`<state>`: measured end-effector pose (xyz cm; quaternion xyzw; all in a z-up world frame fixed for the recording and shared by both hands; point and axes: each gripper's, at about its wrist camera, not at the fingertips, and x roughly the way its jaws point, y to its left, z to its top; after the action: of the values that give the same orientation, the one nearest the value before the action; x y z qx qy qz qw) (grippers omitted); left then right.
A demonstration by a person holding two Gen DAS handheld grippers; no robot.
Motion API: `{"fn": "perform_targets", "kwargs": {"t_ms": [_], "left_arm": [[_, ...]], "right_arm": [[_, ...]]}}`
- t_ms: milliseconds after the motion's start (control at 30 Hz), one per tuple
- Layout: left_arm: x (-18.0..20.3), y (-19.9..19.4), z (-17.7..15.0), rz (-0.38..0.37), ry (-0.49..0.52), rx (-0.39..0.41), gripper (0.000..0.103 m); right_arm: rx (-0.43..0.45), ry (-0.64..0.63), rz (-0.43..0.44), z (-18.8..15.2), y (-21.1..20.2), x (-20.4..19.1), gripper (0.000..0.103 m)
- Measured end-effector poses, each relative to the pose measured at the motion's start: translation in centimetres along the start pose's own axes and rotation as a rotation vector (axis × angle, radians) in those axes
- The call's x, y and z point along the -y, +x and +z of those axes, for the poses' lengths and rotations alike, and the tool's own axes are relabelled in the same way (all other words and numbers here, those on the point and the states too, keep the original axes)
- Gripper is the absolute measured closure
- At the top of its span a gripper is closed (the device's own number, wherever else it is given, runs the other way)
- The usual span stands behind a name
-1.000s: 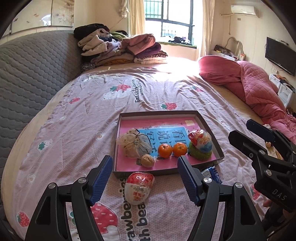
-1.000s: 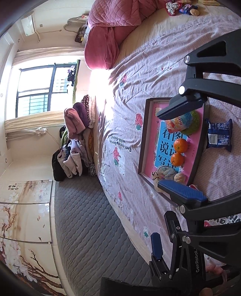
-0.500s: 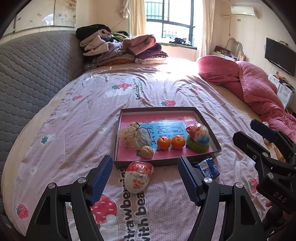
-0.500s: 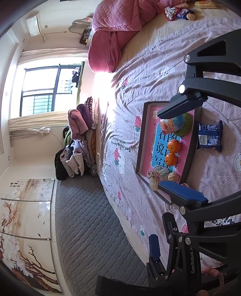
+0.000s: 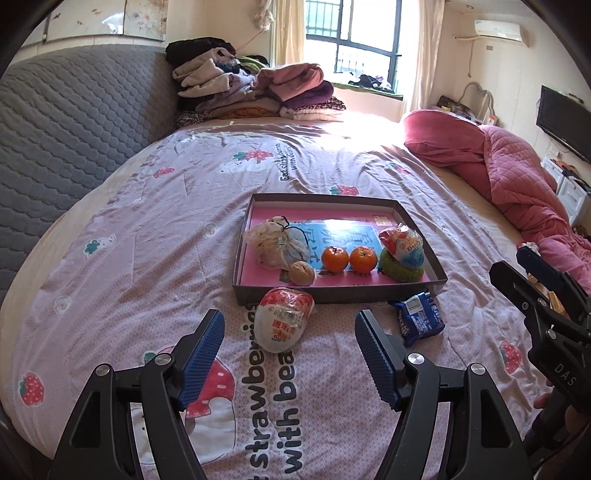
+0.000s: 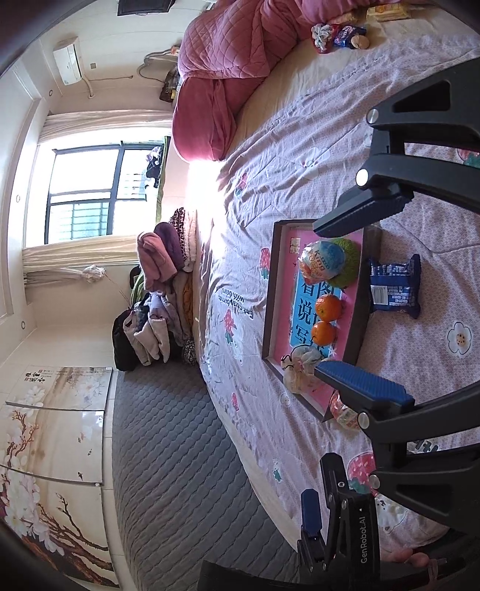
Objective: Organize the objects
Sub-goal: 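Withdraw both open tools from the tray toward the bun and blue packet, then approach the wrapped bun with left tool while right tool approaches the blue packet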
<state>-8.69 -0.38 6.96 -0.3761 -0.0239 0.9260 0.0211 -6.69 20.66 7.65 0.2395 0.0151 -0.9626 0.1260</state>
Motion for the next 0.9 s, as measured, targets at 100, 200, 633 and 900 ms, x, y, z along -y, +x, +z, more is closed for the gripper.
{"fn": "perform_targets", "kwargs": {"t_ms": [100,200,633,900], "left_arm": [[-0.1,0.1,-0.7,-0.008,-0.004,-0.001,0.028],[-0.1,0.1,-1.2,-0.015,-0.007,0.002,0.028],[0.1,1.2,-2.7,-0.021,-0.002,-0.018,0.028],[0.0,2.5,-4.1,-0.016,-0.001,-0.045,0.028]], "right_arm": [[-0.003,0.008,-0.003,-0.6,0.0,0.3,0.034],[-0.008,0.020,0.000,-1.1,0.0,0.4,0.034],[-0.069,0.007,-0.011,-3.7,2.0,0.8,0.034],[-0.119,0.010,-0.001,-5.2,2.8,1.0,0.034]]}}
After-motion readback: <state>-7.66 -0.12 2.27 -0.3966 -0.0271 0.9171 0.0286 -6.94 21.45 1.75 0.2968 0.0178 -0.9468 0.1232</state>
